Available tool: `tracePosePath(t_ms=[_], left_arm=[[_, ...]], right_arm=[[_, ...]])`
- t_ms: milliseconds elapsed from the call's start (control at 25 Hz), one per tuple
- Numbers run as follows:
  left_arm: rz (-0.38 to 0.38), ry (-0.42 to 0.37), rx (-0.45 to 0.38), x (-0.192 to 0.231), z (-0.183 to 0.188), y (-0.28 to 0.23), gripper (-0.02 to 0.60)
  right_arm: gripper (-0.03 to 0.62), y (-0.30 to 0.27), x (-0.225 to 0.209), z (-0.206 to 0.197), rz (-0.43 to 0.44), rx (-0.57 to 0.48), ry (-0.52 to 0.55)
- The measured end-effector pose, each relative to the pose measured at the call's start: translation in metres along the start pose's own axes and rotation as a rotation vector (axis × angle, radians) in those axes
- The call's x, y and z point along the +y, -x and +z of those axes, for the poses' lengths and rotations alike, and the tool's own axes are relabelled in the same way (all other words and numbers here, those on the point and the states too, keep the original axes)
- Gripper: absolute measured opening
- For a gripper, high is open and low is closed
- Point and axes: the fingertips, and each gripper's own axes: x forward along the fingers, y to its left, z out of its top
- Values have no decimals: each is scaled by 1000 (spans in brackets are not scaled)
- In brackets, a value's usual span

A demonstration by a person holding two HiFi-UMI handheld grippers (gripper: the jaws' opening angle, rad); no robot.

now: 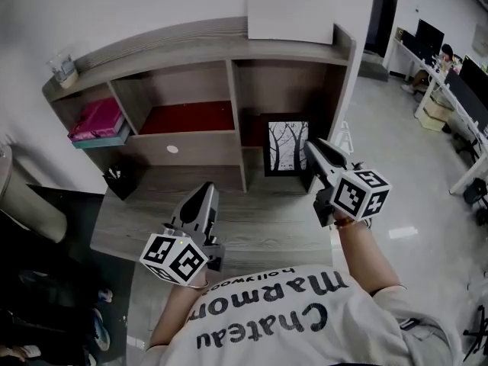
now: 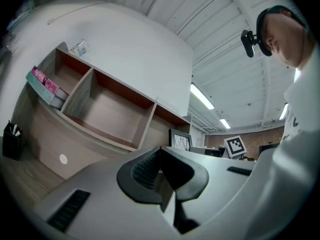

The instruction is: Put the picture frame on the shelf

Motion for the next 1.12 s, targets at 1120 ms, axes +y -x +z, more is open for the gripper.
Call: tracePosePath(t_ms=[1120], left_arm=[[138,51,35,70,-11,20,17]], right_arm=[[89,-138,-60,4,-158,44,108]])
